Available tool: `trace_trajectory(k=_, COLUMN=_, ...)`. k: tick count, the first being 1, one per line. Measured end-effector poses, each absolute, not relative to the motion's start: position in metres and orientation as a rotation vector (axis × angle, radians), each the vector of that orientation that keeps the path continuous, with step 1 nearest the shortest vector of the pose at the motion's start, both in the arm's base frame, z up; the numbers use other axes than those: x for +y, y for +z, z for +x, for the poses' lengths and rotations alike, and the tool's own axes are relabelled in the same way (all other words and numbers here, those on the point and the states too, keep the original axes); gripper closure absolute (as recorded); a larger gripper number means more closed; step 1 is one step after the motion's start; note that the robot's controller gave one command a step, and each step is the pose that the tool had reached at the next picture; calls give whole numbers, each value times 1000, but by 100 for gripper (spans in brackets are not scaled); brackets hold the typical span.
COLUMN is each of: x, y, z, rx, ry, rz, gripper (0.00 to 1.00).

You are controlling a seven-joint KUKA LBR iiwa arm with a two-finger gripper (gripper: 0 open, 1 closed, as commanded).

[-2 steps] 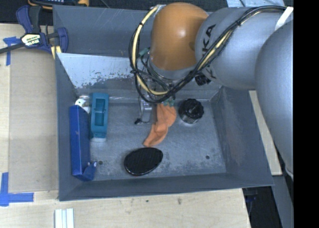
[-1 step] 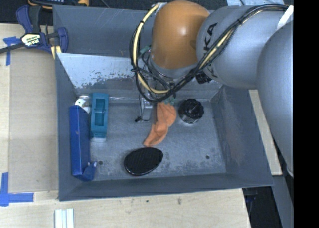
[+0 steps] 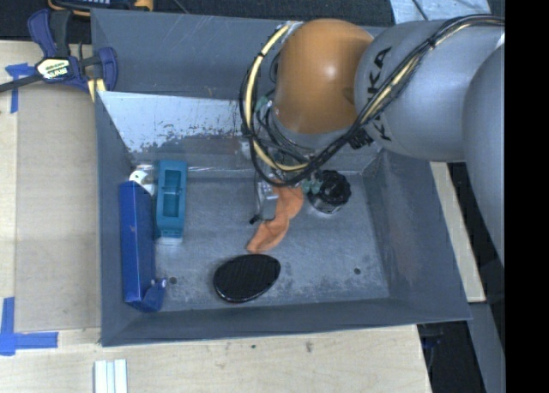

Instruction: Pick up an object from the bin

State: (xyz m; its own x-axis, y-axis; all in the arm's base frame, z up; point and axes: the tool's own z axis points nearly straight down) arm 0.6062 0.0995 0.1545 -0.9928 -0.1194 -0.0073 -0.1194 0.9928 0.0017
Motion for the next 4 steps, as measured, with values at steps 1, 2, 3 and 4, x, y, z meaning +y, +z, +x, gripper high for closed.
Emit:
trace_trajectory(k=1, x=67, y=135, z=594, rx=3073, ry=-5, rz=-647, gripper=0)
trace_trajectory(k=2, x=61, y=109, z=576, rx=3099, ry=1, rz=-490, gripper=0)
trace_trajectory(k=3, x=47, y=78, z=587, rx=3110, ry=0, rz=-420, gripper=0)
trace_trajectory(k=4, x=56, y=71, z=533, rx=2996, ry=1, rz=-932, gripper=100)
